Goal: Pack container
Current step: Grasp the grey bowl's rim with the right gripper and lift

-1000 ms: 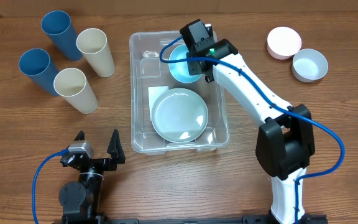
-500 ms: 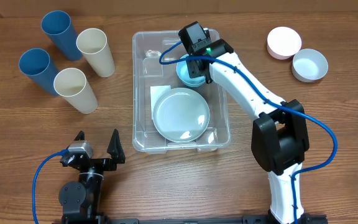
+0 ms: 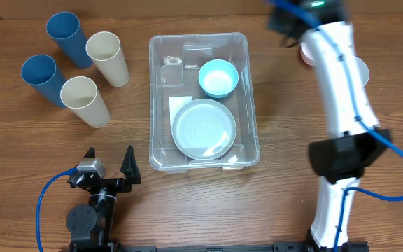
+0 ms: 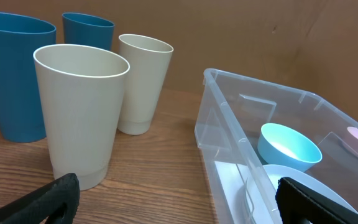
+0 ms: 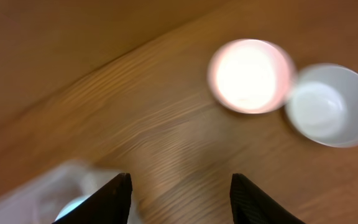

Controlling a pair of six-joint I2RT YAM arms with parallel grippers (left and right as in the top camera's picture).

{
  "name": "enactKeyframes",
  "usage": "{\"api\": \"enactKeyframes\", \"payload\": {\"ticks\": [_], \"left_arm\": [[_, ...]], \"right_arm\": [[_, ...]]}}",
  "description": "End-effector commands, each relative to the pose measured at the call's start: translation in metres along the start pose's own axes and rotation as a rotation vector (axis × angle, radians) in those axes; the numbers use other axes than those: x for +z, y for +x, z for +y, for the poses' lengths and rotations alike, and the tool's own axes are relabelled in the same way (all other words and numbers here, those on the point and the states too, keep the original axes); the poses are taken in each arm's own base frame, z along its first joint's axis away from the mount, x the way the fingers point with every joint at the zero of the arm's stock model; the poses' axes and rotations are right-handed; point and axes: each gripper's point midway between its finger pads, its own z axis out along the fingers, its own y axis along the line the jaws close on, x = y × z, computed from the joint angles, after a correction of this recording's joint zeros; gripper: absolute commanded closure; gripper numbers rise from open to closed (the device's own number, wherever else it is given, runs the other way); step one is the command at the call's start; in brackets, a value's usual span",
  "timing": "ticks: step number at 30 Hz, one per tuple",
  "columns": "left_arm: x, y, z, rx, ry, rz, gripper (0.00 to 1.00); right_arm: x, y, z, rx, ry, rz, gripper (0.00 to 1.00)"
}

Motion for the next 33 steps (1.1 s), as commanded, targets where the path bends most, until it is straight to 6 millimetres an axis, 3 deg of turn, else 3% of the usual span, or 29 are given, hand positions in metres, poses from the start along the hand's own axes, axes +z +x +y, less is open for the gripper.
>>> {"api": "enactKeyframes", "payload": {"ticks": [1, 4, 6, 13, 20, 22, 23, 26, 30, 33], "left_arm": [[0.0, 0.001, 0.003, -0.014, -0.014, -0.002, 0.0], [0.0, 0.001, 0.003, -0.014, -0.014, -0.002, 0.0], [0.0, 0.001, 0.003, -0.014, -0.014, -0.002, 0.0], [0.0, 0.001, 0.003, -0.014, -0.014, -0.002, 0.0], [0.0, 0.001, 0.003, -0.014, -0.014, -0.002, 0.0], [0.0, 0.001, 0.003, -0.014, -0.014, -0.002, 0.0], [0.0, 0.001, 0.003, -0.014, -0.014, -0.002, 0.0], [0.0, 0.001, 0.003, -0.014, -0.014, -0.002, 0.0], [0.0, 0.001, 0.003, -0.014, -0.014, -0.002, 0.0], [0.0, 0.001, 0.003, -0.014, -0.014, -0.002, 0.0]], "right_arm": [[0.025, -0.025, -0.067, 0.304, 0.021, 0.079, 0.48], [0.061, -0.024, -0.136, 0.431, 0.095, 0.182, 0.48], [0.076, -0.015, -0.164, 0.468, 0.148, 0.228, 0.48], [0.125, 0.024, -0.223, 0.539, 0.264, 0.342, 0.48], [0.172, 0.068, -0.24, 0.517, 0.286, 0.395, 0.54], [0.18, 0.077, -0.242, 0.517, 0.29, 0.403, 0.65], [0.181, 0.08, -0.243, 0.517, 0.293, 0.407, 0.77], [0.182, 0.08, -0.243, 0.516, 0.293, 0.404, 0.96], [0.177, 0.08, -0.243, 0.519, 0.3, 0.412, 0.96], [0.158, 0.061, -0.239, 0.52, 0.292, 0.396, 0.96]]}}
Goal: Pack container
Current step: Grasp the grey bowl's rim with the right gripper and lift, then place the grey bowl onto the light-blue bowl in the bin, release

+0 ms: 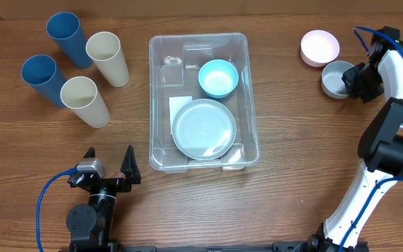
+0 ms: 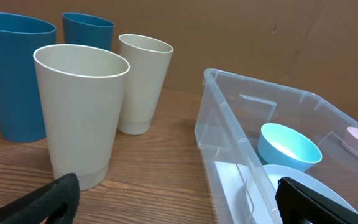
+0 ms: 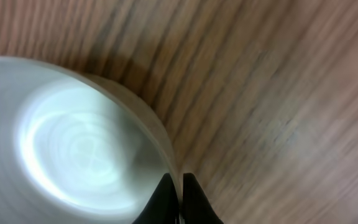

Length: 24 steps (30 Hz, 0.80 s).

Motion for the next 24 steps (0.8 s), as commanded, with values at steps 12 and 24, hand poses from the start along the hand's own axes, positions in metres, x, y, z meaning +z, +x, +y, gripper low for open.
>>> {"api": "enactKeyframes", "payload": {"ticks": [12, 24], "left_arm": [[0.0, 0.001, 0.003, -0.014, -0.014, -0.002, 0.0], [0.0, 0.001, 0.003, -0.014, -0.014, -0.002, 0.0]], "right_arm": [[-0.252, 0.082, 0.126, -0.435, -0.607, -0.158, 0.96], [-0.199, 0.271, 0.195, -0.986, -0.344, -0.3, 0.96]]}}
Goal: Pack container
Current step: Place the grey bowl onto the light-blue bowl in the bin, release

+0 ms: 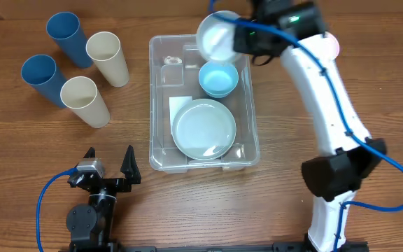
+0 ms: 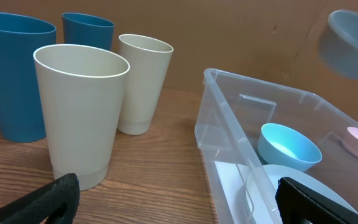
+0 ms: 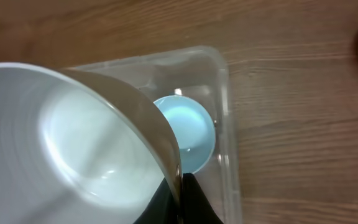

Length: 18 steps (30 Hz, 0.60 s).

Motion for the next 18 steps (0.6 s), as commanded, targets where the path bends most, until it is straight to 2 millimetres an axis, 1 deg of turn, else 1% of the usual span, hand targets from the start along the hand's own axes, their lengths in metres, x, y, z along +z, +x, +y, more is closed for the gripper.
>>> {"api": "enactKeyframes", "payload": {"ticks": [1, 4, 9, 10, 11, 12, 13, 14, 15, 17, 18], "left_arm": [[0.0, 0.001, 0.003, -0.014, -0.014, -0.002, 0.0], [0.0, 0.001, 0.003, -0.014, -0.014, -0.002, 0.0], [0.0, 0.001, 0.003, -0.014, -0.014, -0.002, 0.0], [0.0, 0.001, 0.003, -0.014, -0.014, -0.002, 0.0], [0.0, 0.001, 0.003, -0.014, -0.014, -0.002, 0.0], [0.0, 0.001, 0.003, -0.014, -0.014, -0.002, 0.0], [0.0, 0.001, 0.003, -0.014, -0.014, -0.002, 0.0], [0.0, 0.001, 0.003, -0.014, -0.014, -0.002, 0.0], [0.0, 0.001, 0.003, -0.014, -0.014, -0.002, 0.0], [0.0, 0.001, 0.003, -0.014, -0.014, -0.002, 0.0], [0.0, 0.001, 0.003, -0.014, -0.014, -0.002, 0.0]], "right_arm": [[0.04, 0.017, -0.008, -0.042, 0.117, 0.042, 0.96], [0.069, 0.032, -0.014, -0.023, 0.144, 0.092, 0.96], [0.096, 0.045, -0.019, -0.026, 0.168, 0.138, 0.96], [0.101, 0.047, -0.019, -0.026, 0.171, 0.143, 0.93], [0.103, 0.048, -0.02, -0.026, 0.172, 0.146, 0.81], [0.104, 0.049, -0.02, -0.027, 0.172, 0.146, 0.66], [0.104, 0.048, -0.02, -0.027, 0.172, 0.145, 0.59], [0.104, 0.048, -0.02, -0.027, 0.171, 0.145, 0.57], [0.104, 0.048, -0.019, -0.027, 0.17, 0.142, 0.56], [0.103, 0.045, -0.017, -0.037, 0.16, 0.134, 0.57], [0.097, 0.04, -0.013, -0.039, 0.153, 0.123, 0.58]]}}
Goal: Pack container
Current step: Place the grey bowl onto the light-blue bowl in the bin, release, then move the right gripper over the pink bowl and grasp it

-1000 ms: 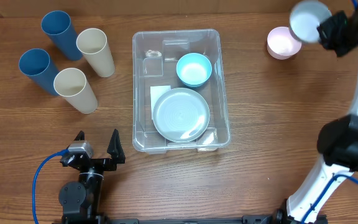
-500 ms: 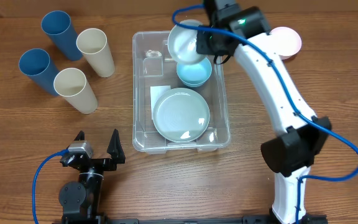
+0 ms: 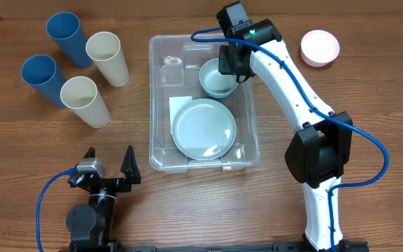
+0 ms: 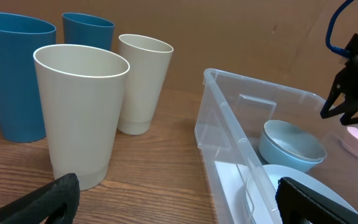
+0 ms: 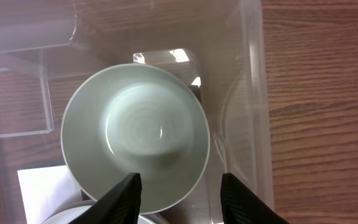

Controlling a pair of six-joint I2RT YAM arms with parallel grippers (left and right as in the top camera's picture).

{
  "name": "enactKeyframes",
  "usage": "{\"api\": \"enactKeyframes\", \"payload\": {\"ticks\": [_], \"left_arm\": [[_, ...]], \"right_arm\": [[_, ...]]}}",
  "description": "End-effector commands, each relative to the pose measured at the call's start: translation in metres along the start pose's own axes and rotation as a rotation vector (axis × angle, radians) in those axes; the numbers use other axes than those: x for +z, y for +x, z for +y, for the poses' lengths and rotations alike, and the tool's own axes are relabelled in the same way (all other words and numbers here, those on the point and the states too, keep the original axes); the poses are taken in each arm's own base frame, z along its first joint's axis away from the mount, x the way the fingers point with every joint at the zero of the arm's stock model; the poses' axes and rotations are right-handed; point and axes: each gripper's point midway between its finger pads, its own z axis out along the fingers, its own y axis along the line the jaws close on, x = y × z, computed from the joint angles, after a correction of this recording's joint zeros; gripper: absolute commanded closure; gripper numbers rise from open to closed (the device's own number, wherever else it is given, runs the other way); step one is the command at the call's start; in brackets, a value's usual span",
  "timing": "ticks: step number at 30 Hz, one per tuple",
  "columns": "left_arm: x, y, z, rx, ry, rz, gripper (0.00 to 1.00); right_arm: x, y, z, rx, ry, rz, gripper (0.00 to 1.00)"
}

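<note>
A clear plastic container (image 3: 252,105) holds a pale plate (image 3: 203,128) at the front. At its back a grey-white bowl (image 3: 217,75) sits nested in a light blue bowl (image 4: 289,154). My right gripper (image 3: 233,59) hovers open just above that grey-white bowl (image 5: 135,134), its fingers apart over the bowl's near rim and touching nothing. A pink bowl (image 3: 320,47) lies on the table at the back right. My left gripper (image 3: 108,164) rests open near the front left edge, empty.
Two blue cups (image 3: 65,35) (image 3: 42,75) and two cream cups (image 3: 107,57) (image 3: 84,100) stand upright at the back left. The container's wall (image 5: 247,93) runs close beside my right gripper's right finger.
My right gripper held the grey-white bowl above the container's back. Now that bowl sits inside the light blue bowl and the gripper is open over it. The left arm has not moved.
My right gripper was open over the table near the pink and grey-white bowls at the back right. Then it was shut on the grey-white bowl's rim there. Later it held the bowl over the container, and now the bowl rests nested in the blue one, let go.
</note>
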Motion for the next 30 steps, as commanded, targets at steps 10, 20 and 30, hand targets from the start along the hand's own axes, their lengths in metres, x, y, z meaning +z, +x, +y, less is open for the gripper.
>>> {"api": "enactKeyframes", "payload": {"ticks": [10, 20, 30], "left_arm": [[0.0, 0.001, 0.003, -0.014, -0.014, -0.002, 0.0], [0.0, 0.001, 0.003, -0.014, -0.014, -0.002, 0.0], [0.0, 0.001, 0.003, -0.014, -0.014, -0.002, 0.0]], "right_arm": [[-0.111, -0.109, -0.08, 0.377, -0.064, -0.345, 0.47], [-0.033, -0.114, -0.272, 0.713, 0.089, -0.242, 0.27], [0.079, -0.086, -0.288, 0.715, 0.156, -0.081, 0.29]]}}
